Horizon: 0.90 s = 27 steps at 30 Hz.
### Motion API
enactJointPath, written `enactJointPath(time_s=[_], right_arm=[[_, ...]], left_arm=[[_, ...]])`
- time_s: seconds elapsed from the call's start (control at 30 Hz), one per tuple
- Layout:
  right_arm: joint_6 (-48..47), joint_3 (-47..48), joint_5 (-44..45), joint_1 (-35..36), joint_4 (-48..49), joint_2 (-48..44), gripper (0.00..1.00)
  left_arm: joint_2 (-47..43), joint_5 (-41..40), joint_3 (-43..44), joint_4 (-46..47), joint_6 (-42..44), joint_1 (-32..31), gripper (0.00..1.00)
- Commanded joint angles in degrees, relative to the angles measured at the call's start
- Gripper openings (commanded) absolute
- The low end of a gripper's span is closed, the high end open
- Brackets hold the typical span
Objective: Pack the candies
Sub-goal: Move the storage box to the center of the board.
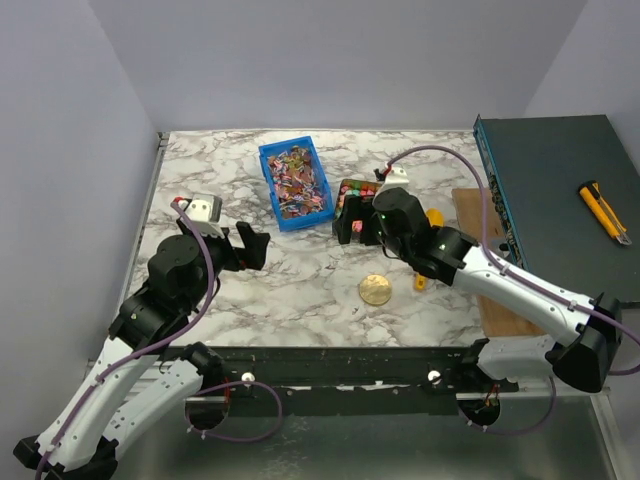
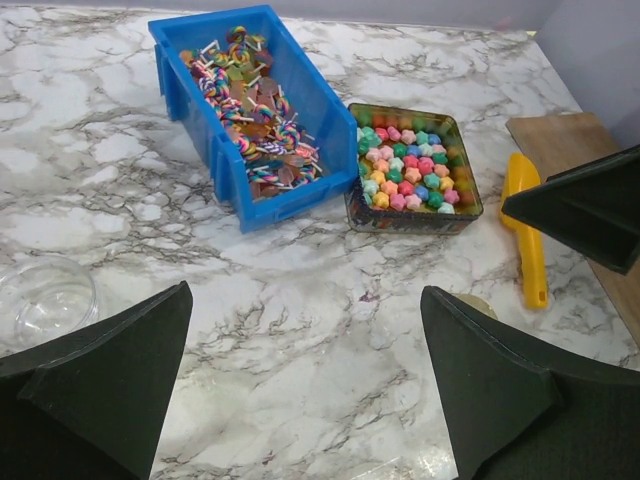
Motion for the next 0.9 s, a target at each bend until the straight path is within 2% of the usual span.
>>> enactJointPath(time_s=[0.0, 0.2, 0.57, 0.7, 0.87], right_arm=[[-2.3, 3.2, 2.9, 0.3, -4.0, 1.7, 1.0], [-4.9, 5.0, 5.7, 0.3, -1.6, 2.3, 1.0], [-10.7, 14.6, 12.9, 0.2, 0.3, 10.5, 1.0], [-11.3, 20.6, 11.1, -0.4, -1.8, 15.3, 0.98], [-11.5, 25.5, 4.7, -1.8, -1.7, 20.1, 0.96]], left_arm=[[-0.8, -1.7, -0.8, -1.4, 0.2, 0.2, 0.99], [-1.8, -0.5, -1.3, -1.4, 0.9, 0.3, 0.99], [-2.8, 1.1, -1.3, -1.4, 1.0, 0.7, 0.99], [-3.4, 1.3, -1.4, -1.4, 0.8, 1.0, 0.99], [-4.0, 2.0, -1.4, -1.3, 0.7, 1.4, 0.99]])
